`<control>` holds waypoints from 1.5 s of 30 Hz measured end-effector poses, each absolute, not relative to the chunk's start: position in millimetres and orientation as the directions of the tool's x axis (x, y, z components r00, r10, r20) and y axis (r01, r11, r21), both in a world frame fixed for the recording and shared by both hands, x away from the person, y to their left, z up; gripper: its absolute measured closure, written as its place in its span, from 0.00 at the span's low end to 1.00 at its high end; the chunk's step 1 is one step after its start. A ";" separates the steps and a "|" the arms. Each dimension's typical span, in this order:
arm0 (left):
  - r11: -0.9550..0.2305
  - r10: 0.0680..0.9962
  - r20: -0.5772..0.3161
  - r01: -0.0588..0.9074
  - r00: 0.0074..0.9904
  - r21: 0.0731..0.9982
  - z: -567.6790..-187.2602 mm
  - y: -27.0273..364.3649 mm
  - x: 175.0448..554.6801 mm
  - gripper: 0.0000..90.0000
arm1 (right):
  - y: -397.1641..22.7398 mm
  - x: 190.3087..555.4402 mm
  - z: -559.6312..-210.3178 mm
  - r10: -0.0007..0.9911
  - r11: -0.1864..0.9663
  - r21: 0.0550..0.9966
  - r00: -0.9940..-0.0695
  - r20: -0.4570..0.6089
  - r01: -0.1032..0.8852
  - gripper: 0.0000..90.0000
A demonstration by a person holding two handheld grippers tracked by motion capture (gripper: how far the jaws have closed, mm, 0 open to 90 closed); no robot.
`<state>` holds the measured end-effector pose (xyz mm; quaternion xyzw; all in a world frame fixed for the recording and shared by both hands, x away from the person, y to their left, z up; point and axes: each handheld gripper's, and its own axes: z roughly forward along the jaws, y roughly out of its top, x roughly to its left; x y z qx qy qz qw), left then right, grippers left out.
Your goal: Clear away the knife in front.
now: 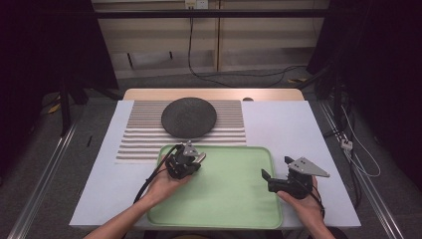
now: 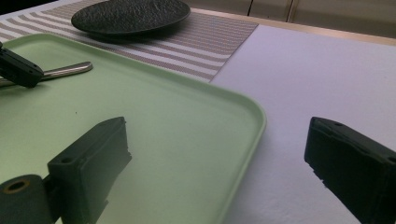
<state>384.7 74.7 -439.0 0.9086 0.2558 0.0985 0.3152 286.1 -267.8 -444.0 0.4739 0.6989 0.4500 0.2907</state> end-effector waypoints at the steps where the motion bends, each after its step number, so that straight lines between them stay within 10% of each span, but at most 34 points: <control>1: -0.675 0.524 0.021 0.400 0.852 0.620 -438.8 74.7 384.7 1.00 | -268.0 285.9 -443.9 0.924 0.145 0.905 -0.382 0.020 0.400 0.07; 45: -0.661 0.598 0.021 0.478 0.802 0.578 -434.7 105.6 390.6 1.00 | -268.8 284.8 -443.1 0.927 0.139 0.905 -0.374 0.024 0.402 0.07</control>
